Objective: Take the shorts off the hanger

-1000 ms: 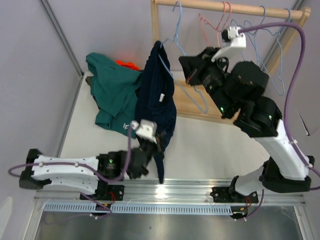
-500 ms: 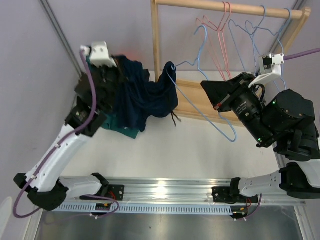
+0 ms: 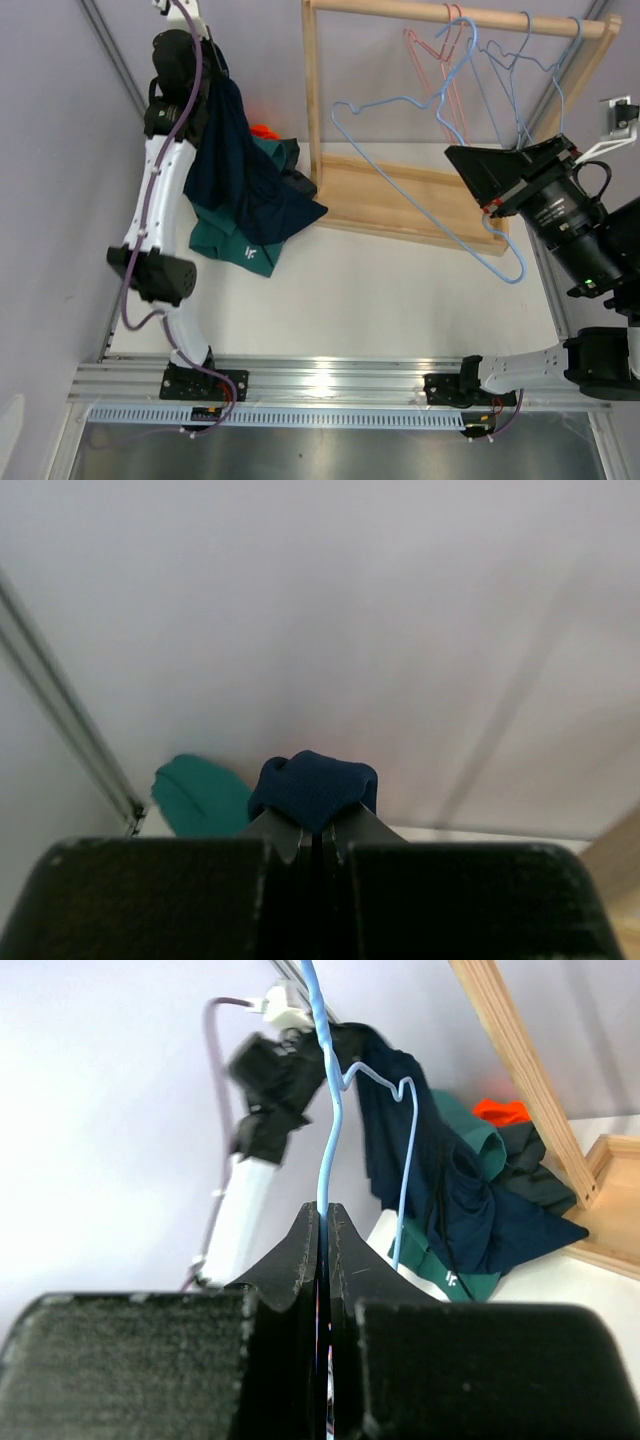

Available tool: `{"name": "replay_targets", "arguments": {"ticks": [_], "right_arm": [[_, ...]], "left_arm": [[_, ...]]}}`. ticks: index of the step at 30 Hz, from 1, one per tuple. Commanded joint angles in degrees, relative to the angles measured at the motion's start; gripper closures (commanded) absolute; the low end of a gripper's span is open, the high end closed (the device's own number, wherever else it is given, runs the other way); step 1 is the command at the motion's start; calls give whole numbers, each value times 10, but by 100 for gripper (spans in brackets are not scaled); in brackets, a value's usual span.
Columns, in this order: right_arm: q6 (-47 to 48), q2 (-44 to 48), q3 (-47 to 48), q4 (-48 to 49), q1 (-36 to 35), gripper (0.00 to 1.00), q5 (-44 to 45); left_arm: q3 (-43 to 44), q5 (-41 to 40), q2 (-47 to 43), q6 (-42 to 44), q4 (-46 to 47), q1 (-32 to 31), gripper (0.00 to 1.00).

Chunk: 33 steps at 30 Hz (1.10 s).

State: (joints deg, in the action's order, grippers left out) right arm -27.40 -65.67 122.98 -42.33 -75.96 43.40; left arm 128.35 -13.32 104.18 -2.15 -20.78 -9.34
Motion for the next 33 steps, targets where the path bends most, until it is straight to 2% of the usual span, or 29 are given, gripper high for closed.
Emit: {"name": "replay_targets", "arguments": {"ticks": [1, 6, 8, 10, 11, 12, 15, 18, 19, 21, 22, 23, 24, 27, 29, 30, 32, 33], "right_arm": [[-13, -3, 10, -7, -3, 100, 5], [9, -28, 25, -28, -4, 100, 29], [22, -38, 39, -33, -3, 100, 48], [47, -48, 40, -21, -3, 100, 63], [57, -52, 40, -5, -4, 100, 74], [80, -60, 42, 2, -3, 100, 80], [127, -93, 55, 25, -1, 100, 110], [141, -120, 84, 18, 43, 100, 108], [139, -137, 92, 13, 61, 100, 83], [130, -160, 122, 0, 116, 100, 49], [128, -165, 122, 0, 137, 100, 32], [126, -171, 131, 2, 158, 100, 17], [122, -177, 138, 1, 203, 100, 0], [93, -214, 179, -20, 293, 100, -76], [64, -237, 195, -32, 334, 100, -137], [58, -241, 192, -28, 354, 100, -159], [38, -255, 190, -21, 406, 100, -211], [31, -262, 189, -21, 424, 100, -253]], "left_arm": [[98, 70, 62, -37, 29, 31, 99], [148, 67, 142, -44, 42, 47, 99], [151, 58, 177, -50, 35, 47, 95], [126, 44, 203, -59, 30, 47, 63], [119, 37, 211, -66, 25, 46, 15], [102, 36, 217, -73, 19, 46, 1], [82, 35, 219, -91, -29, 46, 1], [-3, 37, 130, -96, -8, 38, 1], [-57, 43, 97, -93, 6, 34, 1], [-142, 32, -33, -76, 42, 3, 1], [-151, 23, -34, -75, 43, -6, 1], [-151, 24, -72, -74, 37, -15, 1], [-151, 29, -88, -75, 27, -22, 1], [-152, 23, -144, -95, -36, -52, 1], [-223, 16, -187, -107, -38, -78, 1], [-278, 15, -241, -109, -27, -89, 1], [-331, 5, -295, -104, 8, -124, 1], [-392, 1, -342, -103, 12, -135, 1]]}}
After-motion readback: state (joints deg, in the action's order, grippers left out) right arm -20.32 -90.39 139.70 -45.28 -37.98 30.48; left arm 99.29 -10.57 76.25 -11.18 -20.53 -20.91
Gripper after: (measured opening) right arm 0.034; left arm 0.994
